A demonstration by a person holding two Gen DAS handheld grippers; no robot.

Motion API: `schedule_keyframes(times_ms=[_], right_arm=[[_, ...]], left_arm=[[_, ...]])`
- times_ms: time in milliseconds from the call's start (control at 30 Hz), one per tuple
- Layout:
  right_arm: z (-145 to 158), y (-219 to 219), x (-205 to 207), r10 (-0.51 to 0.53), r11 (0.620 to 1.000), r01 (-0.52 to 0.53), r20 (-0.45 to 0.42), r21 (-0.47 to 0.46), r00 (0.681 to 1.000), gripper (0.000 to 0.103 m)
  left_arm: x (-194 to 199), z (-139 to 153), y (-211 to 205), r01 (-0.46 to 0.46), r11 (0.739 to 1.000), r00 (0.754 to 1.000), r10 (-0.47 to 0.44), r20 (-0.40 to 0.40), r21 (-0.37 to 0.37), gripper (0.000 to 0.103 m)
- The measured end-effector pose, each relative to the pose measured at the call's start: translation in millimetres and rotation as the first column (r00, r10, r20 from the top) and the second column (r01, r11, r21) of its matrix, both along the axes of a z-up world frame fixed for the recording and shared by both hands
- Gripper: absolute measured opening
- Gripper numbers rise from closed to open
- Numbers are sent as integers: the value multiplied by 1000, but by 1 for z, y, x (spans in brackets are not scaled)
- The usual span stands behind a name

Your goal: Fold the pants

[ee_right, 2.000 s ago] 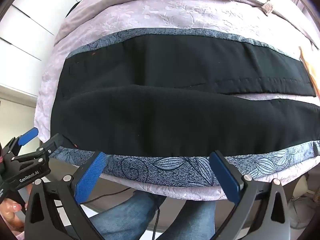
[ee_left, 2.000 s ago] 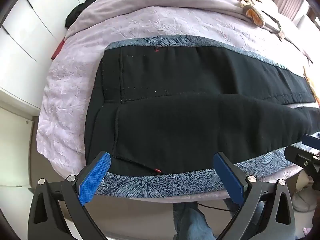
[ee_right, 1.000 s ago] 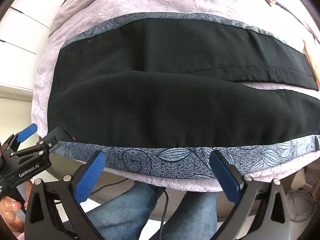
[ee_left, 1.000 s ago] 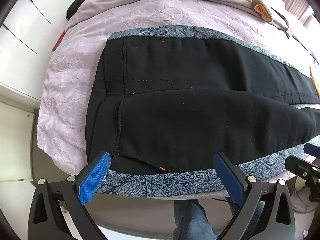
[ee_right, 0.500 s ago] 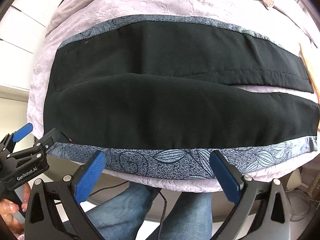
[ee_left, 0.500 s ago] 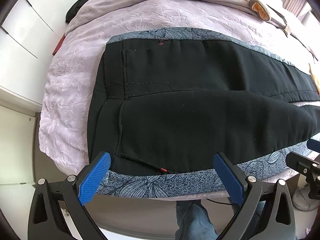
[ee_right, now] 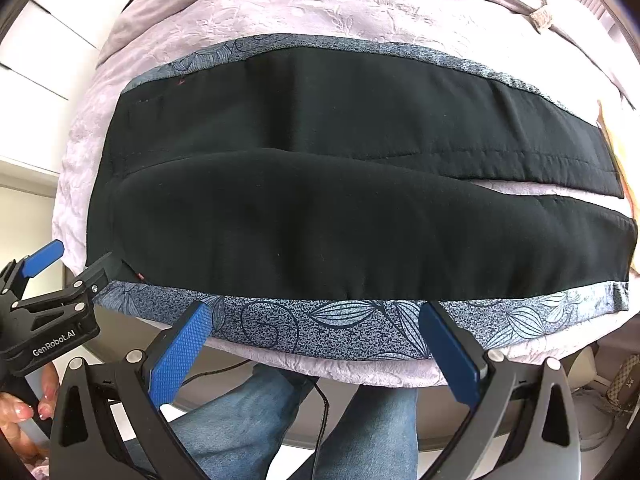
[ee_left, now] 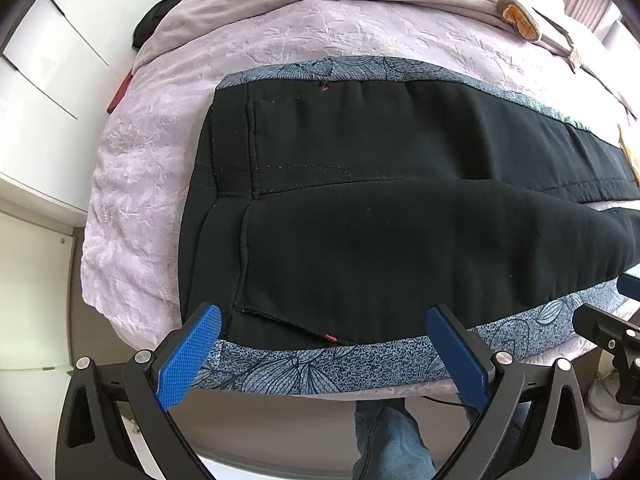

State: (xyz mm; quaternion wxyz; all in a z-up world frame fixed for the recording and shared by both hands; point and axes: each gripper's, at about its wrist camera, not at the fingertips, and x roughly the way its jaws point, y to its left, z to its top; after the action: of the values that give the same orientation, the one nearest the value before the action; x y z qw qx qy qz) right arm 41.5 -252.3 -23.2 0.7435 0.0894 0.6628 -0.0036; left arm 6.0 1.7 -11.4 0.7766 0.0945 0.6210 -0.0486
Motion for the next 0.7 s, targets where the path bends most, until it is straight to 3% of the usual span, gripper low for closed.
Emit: schedule_keyframes(times_ms=[700], right_arm=[[-5,0,-4,-67,998,67,4,7,998,103]], left_arm=[[-5,-3,10,41,999,999,-41,2,24,103]])
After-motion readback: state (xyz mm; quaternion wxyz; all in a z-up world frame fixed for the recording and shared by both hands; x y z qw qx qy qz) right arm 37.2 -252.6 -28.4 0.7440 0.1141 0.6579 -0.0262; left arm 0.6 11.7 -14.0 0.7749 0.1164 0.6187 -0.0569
